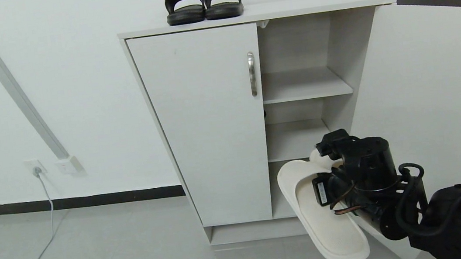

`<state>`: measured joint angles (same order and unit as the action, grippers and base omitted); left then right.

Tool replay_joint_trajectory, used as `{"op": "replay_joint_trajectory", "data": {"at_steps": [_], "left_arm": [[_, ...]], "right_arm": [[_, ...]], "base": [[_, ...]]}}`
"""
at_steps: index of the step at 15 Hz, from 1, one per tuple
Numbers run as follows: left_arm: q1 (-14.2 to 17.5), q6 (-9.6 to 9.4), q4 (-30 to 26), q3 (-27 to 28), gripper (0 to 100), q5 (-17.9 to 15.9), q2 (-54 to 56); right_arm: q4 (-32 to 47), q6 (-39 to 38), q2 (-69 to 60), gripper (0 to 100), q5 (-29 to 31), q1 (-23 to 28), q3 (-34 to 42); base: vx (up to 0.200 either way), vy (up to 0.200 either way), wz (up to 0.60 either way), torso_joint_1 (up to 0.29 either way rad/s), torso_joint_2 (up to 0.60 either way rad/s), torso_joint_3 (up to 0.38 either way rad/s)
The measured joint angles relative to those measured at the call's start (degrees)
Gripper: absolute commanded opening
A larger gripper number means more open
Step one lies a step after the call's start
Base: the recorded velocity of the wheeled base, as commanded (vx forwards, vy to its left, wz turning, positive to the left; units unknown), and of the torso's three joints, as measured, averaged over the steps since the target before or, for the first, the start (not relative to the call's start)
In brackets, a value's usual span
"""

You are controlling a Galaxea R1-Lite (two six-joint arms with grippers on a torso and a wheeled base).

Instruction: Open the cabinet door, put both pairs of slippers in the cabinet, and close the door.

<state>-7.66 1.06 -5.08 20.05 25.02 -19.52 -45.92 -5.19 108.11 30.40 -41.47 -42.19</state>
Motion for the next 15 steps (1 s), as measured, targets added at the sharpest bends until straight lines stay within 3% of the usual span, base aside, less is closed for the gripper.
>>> {"op": "replay_joint_trajectory", "data": {"at_steps": [2, 4, 6, 7, 13, 15], "left_arm": [[3.9, -2.51, 0.9, -8.6, 0, -6.8, 9.1], [6.3, -3.63, 6.2, -15.8, 0, -15.2, 14.9], [7.2, -4.06, 6.9, -18.9, 0, -25.4, 17.7], [7.4, -4.34, 4.4, -19.5, 0, -27.7, 18.3], [7.6, -4.23, 4.9, -19.9, 0, -28.1, 19.6], [7.6, -4.25, 4.9, -20.0, 0, -28.1, 19.6]], "right_arm": [[-0.3, -0.1, 0.9, 0, 0.0, 0.1, 0.1], [-3.0, -0.1, 2.0, 0, 0.0, -0.1, 0.2], [-5.2, 0.0, 3.4, 0, -0.6, -0.1, 0.5], [-5.5, 0.0, 3.9, 0, -0.7, -0.1, 0.5], [-7.7, -0.3, 7.8, 0, 0.0, -0.3, -2.8], [-7.6, -0.6, 9.8, 0, 4.8, -0.3, -7.2]], "base": [[0.000, 0.000, 0.00, 0.000, 0.00, 0.000], [0.000, 0.000, 0.00, 0.000, 0.00, 0.000], [0.000, 0.000, 0.00, 0.000, 0.00, 0.000], [0.000, 0.000, 0.00, 0.000, 0.00, 0.000], [0.000, 0.000, 0.00, 0.000, 0.00, 0.000], [0.000, 0.000, 0.00, 0.000, 0.00, 0.000]]}}
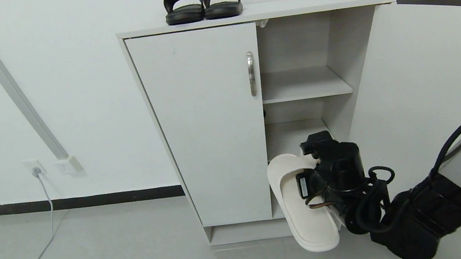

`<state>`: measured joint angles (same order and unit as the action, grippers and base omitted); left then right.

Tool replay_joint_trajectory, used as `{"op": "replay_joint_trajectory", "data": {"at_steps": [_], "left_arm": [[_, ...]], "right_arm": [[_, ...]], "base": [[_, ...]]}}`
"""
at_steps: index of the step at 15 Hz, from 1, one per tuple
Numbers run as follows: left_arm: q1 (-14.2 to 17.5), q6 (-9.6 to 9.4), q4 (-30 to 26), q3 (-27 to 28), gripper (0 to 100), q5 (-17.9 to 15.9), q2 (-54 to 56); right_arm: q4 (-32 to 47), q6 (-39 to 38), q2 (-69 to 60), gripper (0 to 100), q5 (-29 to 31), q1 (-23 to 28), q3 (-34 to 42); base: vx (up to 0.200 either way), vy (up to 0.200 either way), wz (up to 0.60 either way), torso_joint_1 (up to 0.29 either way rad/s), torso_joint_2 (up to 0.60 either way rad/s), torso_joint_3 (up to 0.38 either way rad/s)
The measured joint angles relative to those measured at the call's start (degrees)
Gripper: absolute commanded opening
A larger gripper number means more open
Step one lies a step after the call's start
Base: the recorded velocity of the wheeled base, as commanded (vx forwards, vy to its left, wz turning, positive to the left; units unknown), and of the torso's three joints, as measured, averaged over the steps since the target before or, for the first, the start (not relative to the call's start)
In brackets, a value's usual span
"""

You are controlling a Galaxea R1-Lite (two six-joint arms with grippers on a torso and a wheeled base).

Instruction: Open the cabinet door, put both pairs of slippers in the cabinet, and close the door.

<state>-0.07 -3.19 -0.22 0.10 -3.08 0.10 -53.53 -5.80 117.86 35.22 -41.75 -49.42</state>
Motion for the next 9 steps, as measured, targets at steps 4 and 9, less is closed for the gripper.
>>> {"op": "replay_joint_trajectory", "data": {"at_steps": [4, 9], "left_arm": [[0.0, -0.13, 0.0, 0.0, 0, 0.0, 0.0], [0.0, -0.13, 0.0, 0.0, 0, 0.1, 0.0]], "right_arm": [[0.1, -0.3, 3.2, 0, 7.2, -0.7, -6.6], [0.0, -0.3, 4.3, 0, 7.3, -0.8, -7.2]], "base": [[0.000, -0.050, 0.00, 0.001, 0.00, 0.002], [0.000, -0.200, 0.00, 0.000, 0.00, 0.001]]}}
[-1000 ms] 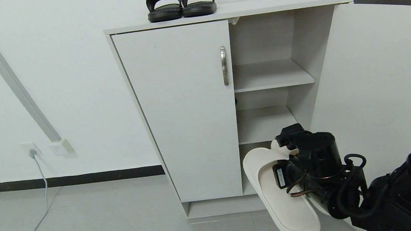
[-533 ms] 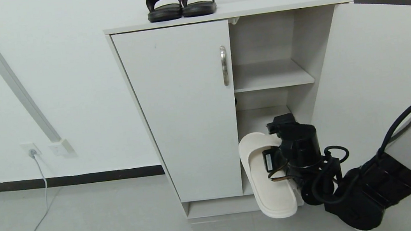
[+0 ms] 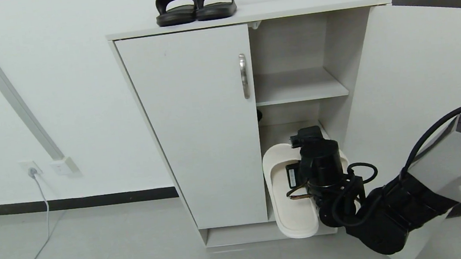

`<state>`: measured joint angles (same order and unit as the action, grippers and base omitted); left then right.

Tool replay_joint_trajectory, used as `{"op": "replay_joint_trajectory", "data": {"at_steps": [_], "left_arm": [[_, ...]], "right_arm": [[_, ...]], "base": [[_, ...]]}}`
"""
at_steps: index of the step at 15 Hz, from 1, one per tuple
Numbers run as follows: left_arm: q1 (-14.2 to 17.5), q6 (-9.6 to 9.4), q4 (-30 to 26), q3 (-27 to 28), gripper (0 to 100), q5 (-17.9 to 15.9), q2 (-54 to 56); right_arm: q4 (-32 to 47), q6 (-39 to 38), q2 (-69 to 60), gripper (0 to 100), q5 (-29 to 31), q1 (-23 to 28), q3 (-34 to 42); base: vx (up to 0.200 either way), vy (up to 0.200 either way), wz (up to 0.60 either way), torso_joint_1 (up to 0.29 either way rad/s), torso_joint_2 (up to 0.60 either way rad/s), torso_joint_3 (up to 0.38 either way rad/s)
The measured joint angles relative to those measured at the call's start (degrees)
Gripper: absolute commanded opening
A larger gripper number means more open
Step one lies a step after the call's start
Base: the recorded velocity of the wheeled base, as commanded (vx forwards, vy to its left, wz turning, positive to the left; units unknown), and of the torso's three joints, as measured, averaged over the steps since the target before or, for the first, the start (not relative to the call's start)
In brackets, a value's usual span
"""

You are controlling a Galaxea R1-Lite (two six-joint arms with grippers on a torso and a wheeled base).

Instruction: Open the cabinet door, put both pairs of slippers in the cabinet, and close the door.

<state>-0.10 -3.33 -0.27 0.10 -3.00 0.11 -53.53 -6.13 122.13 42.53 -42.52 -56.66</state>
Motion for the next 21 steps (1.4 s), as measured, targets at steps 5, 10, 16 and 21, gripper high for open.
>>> {"op": "replay_joint_trajectory", "data": {"at_steps": [5, 10, 16, 21], "left_arm": [[0.0, 0.46, 0.0, 0.0, 0, 0.0, 0.0], [0.0, 0.66, 0.0, 0.0, 0, 0.0, 0.0], [0.0, 0.68, 0.0, 0.0, 0, 0.0, -0.1], [0.0, 0.71, 0.0, 0.0, 0, 0.0, -0.1]], "right_arm": [[-1.0, -0.1, 1.8, 0, -0.8, -0.2, 0.1], [-4.7, 0.8, 5.7, 0, -3.8, -0.9, -0.7], [-4.9, 0.5, 7.4, 0, -3.9, -0.5, -0.9], [-6.2, 0.6, 8.3, 0, -4.1, -0.5, -0.9]], "base": [[0.000, 0.000, 0.00, 0.000, 0.00, 0.000], [0.000, 0.000, 0.00, 0.000, 0.00, 0.000], [0.000, 0.000, 0.00, 0.000, 0.00, 0.000], [0.000, 0.000, 0.00, 0.000, 0.00, -0.022]]}}
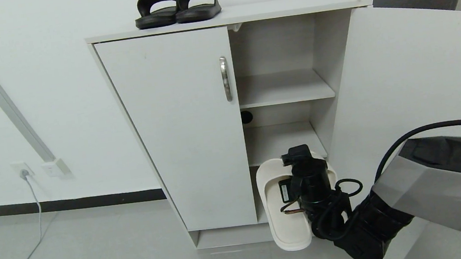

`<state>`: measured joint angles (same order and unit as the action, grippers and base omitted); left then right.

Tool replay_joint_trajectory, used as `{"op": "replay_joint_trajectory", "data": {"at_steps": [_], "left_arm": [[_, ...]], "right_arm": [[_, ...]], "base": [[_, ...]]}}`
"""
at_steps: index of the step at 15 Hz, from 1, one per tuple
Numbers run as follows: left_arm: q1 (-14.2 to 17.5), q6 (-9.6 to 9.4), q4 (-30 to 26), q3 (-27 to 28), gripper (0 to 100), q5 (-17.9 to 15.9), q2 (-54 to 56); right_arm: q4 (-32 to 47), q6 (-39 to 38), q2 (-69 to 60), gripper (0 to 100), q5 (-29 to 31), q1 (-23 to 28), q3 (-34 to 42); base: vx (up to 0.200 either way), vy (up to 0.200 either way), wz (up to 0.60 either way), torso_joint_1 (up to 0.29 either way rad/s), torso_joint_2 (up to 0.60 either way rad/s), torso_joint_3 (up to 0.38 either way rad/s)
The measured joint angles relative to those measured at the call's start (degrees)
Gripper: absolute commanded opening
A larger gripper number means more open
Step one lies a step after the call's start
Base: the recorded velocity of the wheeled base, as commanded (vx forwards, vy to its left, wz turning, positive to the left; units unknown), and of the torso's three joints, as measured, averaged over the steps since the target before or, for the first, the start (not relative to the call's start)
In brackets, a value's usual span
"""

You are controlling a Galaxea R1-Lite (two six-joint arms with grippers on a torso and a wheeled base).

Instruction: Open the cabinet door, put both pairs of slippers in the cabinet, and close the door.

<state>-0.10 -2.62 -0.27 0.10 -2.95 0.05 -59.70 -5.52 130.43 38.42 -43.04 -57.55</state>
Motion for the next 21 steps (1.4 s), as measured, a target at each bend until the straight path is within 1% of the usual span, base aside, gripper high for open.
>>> {"op": "replay_joint_trajectory", "data": {"at_steps": [6, 9, 11, 14, 18, 21], "left_arm": [[0.0, -0.28, 0.0, 0.0, 0, 0.0, 0.0], [0.0, -0.22, 0.0, 0.0, 0, 0.1, 0.0], [0.0, -0.20, 0.0, 0.0, 0, 0.0, 0.0], [0.0, -0.11, 0.0, 0.0, 0, 0.1, 0.0], [0.0, -0.09, 0.0, 0.0, 0, 0.1, 0.0], [0.0, -0.11, 0.0, 0.0, 0, 0.0, 0.0]], "right_arm": [[-0.9, 0.6, 0.7, 0, -0.3, 0.1, -0.7], [-3.0, 1.8, 0.7, 0, -0.1, 0.4, -1.1], [-6.1, 2.6, 0.7, 0, 0.0, 0.4, -0.9], [-12.6, 5.6, 1.1, 0, -0.1, 1.1, -0.1], [-15.9, 7.5, 1.4, 0, 0.0, 2.5, -0.6], [-16.3, 7.5, 1.7, 0, 0.0, 3.7, -1.8]], "base": [[0.000, 0.000, 0.00, 0.002, 0.00, -0.181], [0.000, 0.000, 0.00, 0.004, 0.00, -0.204], [0.000, 0.000, 0.00, 0.005, 0.00, -0.166], [0.000, 0.000, 0.00, 0.002, 0.00, -0.028], [0.000, 0.000, 0.00, 0.000, 0.00, 0.000], [0.000, 0.000, 0.00, 0.000, 0.00, 0.000]]}}
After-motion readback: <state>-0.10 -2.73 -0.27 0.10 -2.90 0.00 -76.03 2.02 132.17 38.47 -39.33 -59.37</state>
